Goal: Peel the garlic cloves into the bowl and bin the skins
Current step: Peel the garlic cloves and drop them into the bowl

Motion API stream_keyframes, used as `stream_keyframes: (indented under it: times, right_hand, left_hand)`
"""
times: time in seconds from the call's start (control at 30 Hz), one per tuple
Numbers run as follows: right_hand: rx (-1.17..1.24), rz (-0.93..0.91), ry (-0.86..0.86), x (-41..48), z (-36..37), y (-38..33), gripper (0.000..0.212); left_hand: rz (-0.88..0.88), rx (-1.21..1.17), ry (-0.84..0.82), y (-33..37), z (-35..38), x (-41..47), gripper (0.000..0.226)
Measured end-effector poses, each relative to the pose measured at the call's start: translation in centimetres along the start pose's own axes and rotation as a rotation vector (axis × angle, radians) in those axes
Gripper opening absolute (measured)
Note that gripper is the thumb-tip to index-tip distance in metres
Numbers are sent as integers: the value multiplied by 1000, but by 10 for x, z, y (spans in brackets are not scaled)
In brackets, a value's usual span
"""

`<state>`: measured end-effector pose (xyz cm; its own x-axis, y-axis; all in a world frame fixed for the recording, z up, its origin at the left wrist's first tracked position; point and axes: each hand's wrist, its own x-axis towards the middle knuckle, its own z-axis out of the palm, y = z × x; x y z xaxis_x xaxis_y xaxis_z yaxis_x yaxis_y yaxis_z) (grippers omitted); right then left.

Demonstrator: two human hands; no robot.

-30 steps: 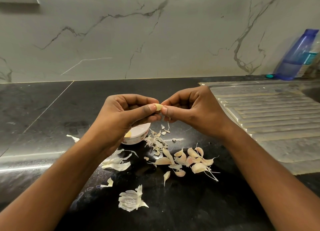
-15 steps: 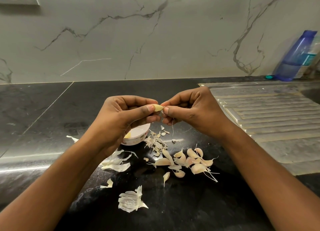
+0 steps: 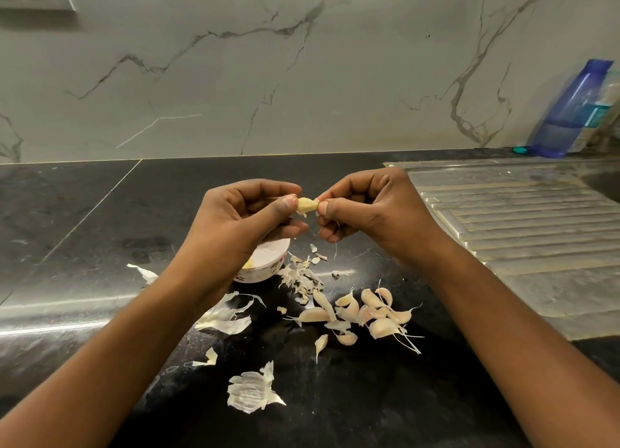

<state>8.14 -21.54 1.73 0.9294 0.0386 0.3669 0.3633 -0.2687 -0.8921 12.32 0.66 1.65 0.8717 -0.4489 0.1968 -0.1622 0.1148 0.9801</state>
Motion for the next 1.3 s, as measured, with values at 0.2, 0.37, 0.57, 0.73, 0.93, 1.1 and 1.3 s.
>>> stream_keyframes:
  times: [0.2,0.37,0.57,0.73,0.93,1.1,1.3]
  right_hand:
    - [16,29,7,0,2,0,7]
    - [-13,34,-44,1,5,0,12]
    - [24,38,8,1,2,-1,6]
    - [56,19,79,1,-2,-4,6]
    - [73,2,73,1,-3,-3,6]
    - [59,-16,76,1,-2,-1,7]
    - [45,-44,170,2,0,0,8]
  left_hand:
    - [139,176,10,-3,2,-1,29]
    - [127,145,-62,-3,6,-4,35]
    - [62,-70,-32,2,2,-1,35]
    - [8,-216,-45,5,-2,1,36]
    - [36,-104,-50,4,-1,-1,47]
    - [57,-32,-25,4,0,-2,42]
    - [63,-21,-7,5,-3,-2,39]
